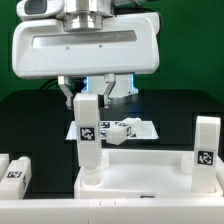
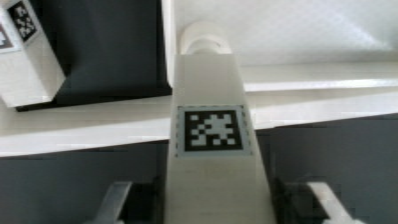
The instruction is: Assemble desk
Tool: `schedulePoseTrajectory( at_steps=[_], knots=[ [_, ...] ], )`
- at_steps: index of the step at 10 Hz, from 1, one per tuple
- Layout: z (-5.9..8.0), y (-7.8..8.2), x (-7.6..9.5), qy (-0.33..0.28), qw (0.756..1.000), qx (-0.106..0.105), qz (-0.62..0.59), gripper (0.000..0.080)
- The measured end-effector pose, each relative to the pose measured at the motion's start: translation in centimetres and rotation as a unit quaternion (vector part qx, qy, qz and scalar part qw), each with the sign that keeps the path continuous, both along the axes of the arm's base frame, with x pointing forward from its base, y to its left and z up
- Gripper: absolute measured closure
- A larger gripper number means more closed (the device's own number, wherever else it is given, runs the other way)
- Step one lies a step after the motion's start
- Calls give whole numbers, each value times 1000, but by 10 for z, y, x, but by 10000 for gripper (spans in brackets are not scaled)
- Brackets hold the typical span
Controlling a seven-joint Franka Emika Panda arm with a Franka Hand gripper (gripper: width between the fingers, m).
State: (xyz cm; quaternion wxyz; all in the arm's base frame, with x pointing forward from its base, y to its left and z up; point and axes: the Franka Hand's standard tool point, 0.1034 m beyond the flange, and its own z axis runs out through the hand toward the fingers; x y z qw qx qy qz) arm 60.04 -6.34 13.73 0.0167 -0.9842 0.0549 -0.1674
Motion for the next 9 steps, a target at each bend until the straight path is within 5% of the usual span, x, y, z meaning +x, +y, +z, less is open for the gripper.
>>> schedulePoseTrajectory(
  at_steps=[9],
  knots=[
    [-17, 3, 12, -33, 999, -21, -1, 515]
  ],
)
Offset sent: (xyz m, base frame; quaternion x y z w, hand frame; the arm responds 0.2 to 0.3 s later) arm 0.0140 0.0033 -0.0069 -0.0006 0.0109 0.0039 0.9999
